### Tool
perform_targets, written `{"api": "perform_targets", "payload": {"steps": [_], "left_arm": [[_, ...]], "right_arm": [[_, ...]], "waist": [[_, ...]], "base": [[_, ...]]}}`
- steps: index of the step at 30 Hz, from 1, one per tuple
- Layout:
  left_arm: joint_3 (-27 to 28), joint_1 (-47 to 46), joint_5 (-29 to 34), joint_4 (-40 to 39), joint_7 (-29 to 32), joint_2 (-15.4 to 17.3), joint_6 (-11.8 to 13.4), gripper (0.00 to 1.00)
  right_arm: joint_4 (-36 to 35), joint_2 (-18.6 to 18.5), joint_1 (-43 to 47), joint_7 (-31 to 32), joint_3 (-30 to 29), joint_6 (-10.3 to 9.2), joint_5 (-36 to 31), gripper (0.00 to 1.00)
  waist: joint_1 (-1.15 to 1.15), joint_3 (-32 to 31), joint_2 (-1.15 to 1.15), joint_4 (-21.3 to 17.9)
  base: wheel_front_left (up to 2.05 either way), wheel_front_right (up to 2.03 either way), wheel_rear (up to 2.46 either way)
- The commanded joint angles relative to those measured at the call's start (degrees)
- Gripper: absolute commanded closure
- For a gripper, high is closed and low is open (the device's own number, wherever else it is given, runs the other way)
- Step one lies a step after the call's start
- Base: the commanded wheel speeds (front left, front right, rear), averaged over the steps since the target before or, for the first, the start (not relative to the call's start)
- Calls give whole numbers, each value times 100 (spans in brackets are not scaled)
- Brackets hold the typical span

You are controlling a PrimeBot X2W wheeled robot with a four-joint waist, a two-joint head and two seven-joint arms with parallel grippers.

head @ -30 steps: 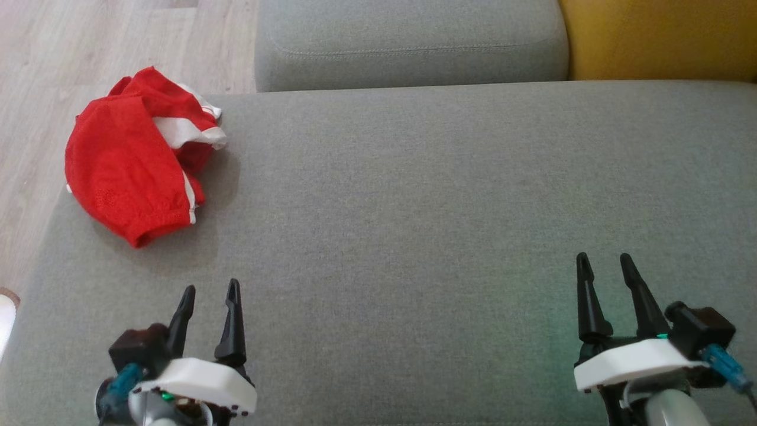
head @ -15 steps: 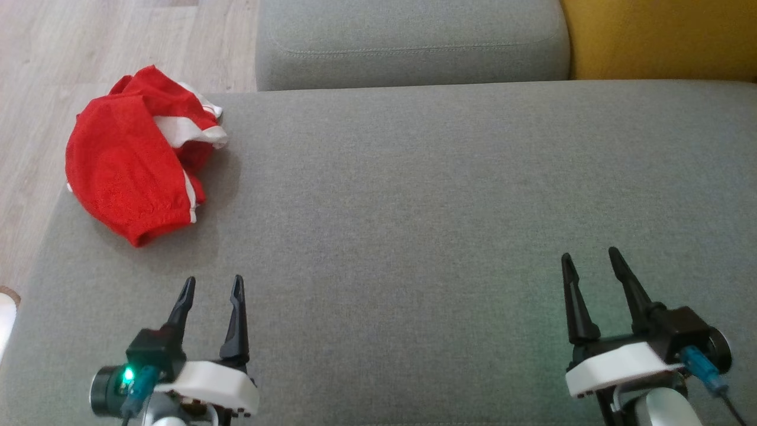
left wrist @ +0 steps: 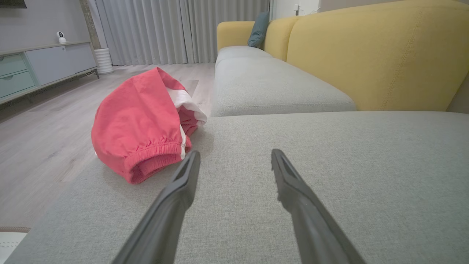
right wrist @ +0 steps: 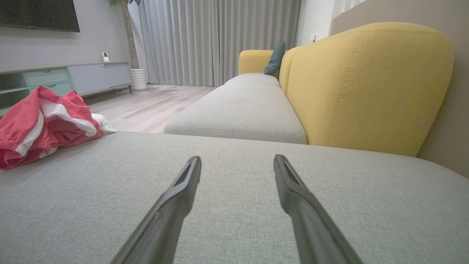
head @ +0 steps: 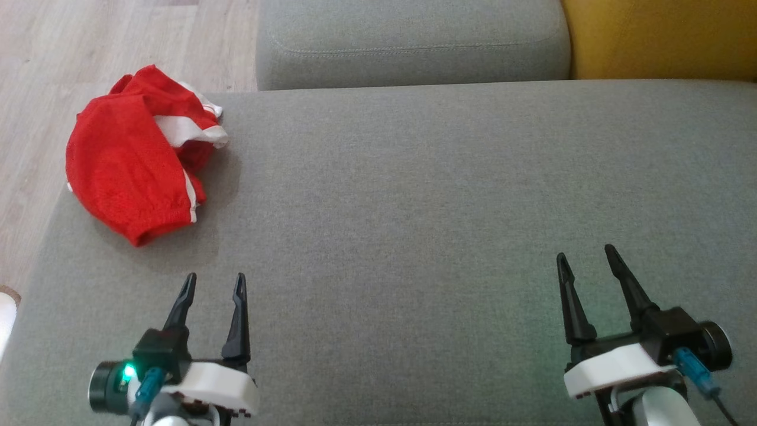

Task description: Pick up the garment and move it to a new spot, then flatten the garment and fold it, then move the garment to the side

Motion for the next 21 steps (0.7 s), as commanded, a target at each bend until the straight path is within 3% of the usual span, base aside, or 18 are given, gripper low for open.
{"api": "perform_targets", "payload": {"steps": [1, 21], "left_arm": [[226, -195, -5, -151, -70, 27, 12, 0], [286, -218, -32, -61, -70, -35, -70, 0]], "right_arm": [[-208, -58, -290, -78, 110, 43, 26, 0], [-99, -58, -339, -78, 110, 43, 314, 0]], "waist": [[0, 0, 0, 1], [0, 3, 0, 0]], "base": [[0, 0, 0], [0, 0, 0]]}}
